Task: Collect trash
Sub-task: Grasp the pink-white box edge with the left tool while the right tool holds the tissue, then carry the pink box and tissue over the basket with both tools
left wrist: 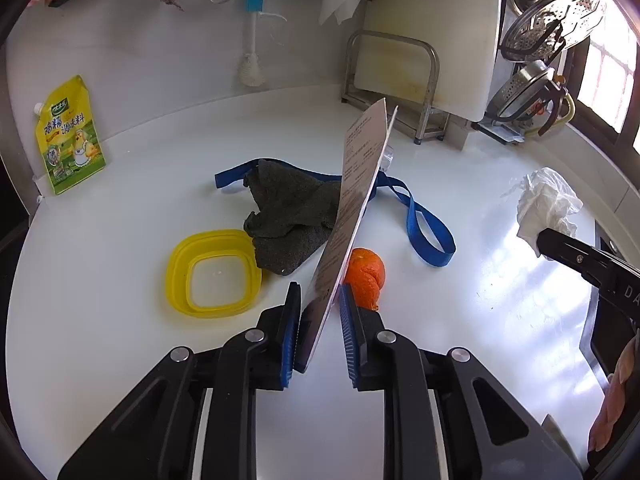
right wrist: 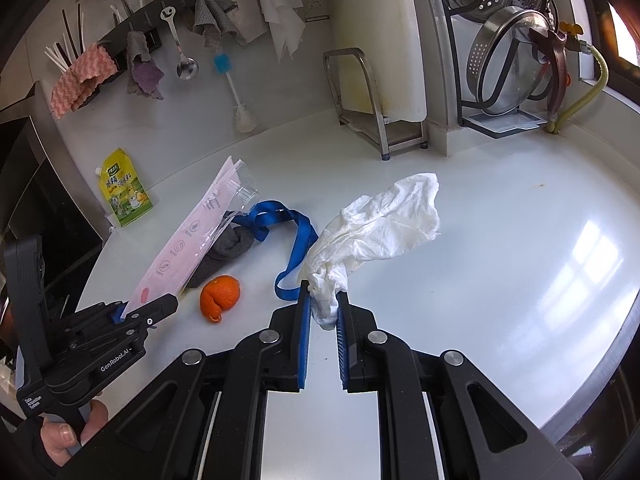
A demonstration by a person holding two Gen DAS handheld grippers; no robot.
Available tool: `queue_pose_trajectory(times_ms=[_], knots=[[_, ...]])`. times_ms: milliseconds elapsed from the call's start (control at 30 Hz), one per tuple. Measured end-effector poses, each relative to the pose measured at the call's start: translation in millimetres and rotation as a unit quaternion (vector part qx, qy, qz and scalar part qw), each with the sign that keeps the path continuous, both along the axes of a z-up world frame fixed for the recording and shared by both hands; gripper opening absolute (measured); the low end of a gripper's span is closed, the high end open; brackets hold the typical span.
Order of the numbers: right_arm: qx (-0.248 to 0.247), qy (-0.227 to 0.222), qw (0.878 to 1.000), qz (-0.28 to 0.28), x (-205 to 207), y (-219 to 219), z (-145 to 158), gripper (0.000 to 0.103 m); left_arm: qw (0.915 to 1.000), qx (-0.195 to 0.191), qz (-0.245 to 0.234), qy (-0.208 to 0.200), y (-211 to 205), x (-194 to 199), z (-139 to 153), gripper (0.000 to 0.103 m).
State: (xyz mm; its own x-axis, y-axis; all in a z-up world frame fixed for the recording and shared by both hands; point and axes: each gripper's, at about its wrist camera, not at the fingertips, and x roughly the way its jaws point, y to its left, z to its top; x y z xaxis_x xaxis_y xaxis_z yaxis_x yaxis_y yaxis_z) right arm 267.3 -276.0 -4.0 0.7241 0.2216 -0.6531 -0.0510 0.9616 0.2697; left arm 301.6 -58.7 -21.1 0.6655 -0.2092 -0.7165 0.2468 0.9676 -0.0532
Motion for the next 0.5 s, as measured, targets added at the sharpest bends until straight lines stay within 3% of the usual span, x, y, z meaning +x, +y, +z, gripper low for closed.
queue_pose_trajectory(times_ms=[133, 333, 500], knots=[[-0.001, 0.001, 1.000, 0.002, -2.4, 5.0, 0.8, 0.011, 0.9999, -0.013, 0.004, -0.002, 7.5, -4.5, 3.2, 0.017], [0.002, -0.004, 1.000, 0.004, -10.2, 11.4, 4.2, 0.011, 0.9991, -0.007, 0.015, -0.040, 15.1, -23.0, 21.9, 0.014], [0.004, -0.003, 1.000, 0.006, -19.8, 18.5, 2.4, 0.011, 0.9990, -0.014, 0.017, -0.039, 22.5, -31.6, 24.8, 0.013]])
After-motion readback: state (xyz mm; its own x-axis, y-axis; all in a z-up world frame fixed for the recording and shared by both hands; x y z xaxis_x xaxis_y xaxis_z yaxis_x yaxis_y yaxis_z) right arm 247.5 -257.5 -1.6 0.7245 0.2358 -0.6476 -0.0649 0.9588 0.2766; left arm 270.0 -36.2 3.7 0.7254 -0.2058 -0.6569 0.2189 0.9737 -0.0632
